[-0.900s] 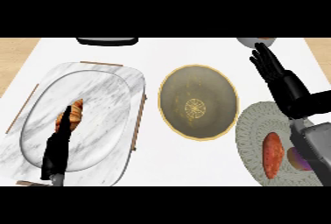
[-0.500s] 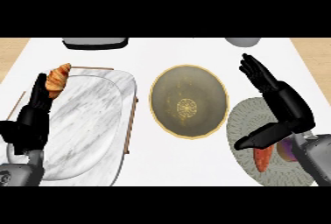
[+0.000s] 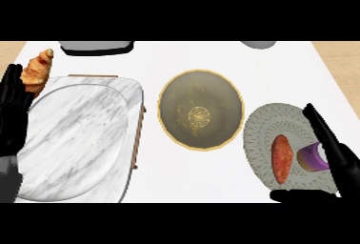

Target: Pick the can from the placemat and place it in the bowl

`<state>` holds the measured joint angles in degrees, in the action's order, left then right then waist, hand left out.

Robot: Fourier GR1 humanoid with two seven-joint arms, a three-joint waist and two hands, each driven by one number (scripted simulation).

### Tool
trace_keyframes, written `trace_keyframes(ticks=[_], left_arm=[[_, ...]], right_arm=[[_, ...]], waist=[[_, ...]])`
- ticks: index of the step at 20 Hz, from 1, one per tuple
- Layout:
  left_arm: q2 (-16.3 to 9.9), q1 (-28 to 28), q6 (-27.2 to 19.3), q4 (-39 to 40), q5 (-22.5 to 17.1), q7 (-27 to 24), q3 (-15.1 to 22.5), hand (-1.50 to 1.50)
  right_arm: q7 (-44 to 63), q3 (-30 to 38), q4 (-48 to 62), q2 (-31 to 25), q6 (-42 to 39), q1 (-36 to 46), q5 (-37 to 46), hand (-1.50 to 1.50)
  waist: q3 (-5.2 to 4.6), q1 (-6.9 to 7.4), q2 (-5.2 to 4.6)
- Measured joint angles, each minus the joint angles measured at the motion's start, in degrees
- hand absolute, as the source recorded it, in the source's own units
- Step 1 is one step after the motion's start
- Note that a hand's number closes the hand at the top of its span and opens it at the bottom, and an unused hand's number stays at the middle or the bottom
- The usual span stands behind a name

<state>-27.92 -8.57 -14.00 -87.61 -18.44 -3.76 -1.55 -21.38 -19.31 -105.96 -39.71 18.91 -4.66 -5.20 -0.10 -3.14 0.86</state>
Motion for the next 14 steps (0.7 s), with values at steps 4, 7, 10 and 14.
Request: trace_keyframes(ticks=[4, 7, 10, 14], left_arm=[[-0.43, -0.13, 1.15, 0.76, -0.67, -0.40, -1.15, 0.00], [-0.03, -0.91, 1.11, 0.93, -0.60, -0.01, -1.05, 0.00], [-0.63, -0.23, 1.88, 0.86, -1.01, -0.23, -1.93, 0.00], [-0.58, -0.22, 2.18, 0.55, -1.04, -0.03, -2.07, 0.00]], right_arm=[[6.14, 4.76, -8.34, -8.62, 1.72, -6.68, 3.83, -1.50], [12.95, 9.92, -13.83, -15.13, 1.02, -10.88, 4.26, -1.50], [19.74, 14.40, -17.04, -22.15, -2.10, -14.61, 4.40, -1.50], [26.47, 18.90, -19.78, -30.69, -9.01, -18.97, 3.58, -1.50]], waist=[[-0.09, -0.23, -0.10], [-0.11, -0.42, -0.15], [-0.19, -0.25, -0.14], [-0.17, -0.17, -0.18]])
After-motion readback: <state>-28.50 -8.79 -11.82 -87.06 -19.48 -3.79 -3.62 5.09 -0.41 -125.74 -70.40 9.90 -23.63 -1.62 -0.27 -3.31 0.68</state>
